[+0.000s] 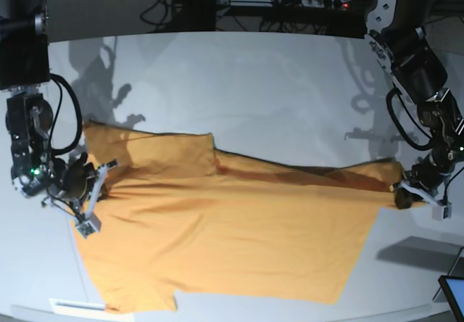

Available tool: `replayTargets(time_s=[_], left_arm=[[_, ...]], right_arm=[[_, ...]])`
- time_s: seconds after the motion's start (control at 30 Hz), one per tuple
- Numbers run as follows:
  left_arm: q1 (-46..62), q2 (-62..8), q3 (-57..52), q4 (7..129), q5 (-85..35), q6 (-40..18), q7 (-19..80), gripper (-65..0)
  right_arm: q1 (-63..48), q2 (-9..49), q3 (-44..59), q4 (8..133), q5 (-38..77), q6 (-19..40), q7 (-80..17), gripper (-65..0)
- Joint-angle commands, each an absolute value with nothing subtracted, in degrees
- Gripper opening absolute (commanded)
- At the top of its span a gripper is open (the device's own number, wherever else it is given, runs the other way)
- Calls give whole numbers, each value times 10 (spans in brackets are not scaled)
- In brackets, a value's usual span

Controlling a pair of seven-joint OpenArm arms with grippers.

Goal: Fold the T-shirt properly
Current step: 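Fold the lifted edge over the shirt body toward the hem with both grippers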

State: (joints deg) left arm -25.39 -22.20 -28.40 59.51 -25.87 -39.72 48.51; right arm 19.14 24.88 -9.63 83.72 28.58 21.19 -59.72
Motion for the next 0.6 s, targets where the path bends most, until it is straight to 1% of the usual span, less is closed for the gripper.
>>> replayTargets(time_s=[0.0, 0.17, 0.33, 0.47, 0.57], left_arm=[[-269, -233, -284, 604, -268, -400, 472, -650], [-269, -231, -284, 589, -265, -400, 460, -650], [-295, -233, -278, 509, -262, -400, 420, -650], [-331, -229, -270, 466, -201, -400, 400, -650], [-349, -229, -228, 465, -172, -400, 387, -650]], right_arm=[[214, 259, -91, 836, 284, 211, -586, -649], [228, 257, -96, 796, 284, 211, -573, -649], [241, 258, -135, 752, 283, 211, -545, -650], [244, 258, -148, 736, 283, 211, -528, -650], [244, 258, -147, 736, 283, 210, -528, -650]])
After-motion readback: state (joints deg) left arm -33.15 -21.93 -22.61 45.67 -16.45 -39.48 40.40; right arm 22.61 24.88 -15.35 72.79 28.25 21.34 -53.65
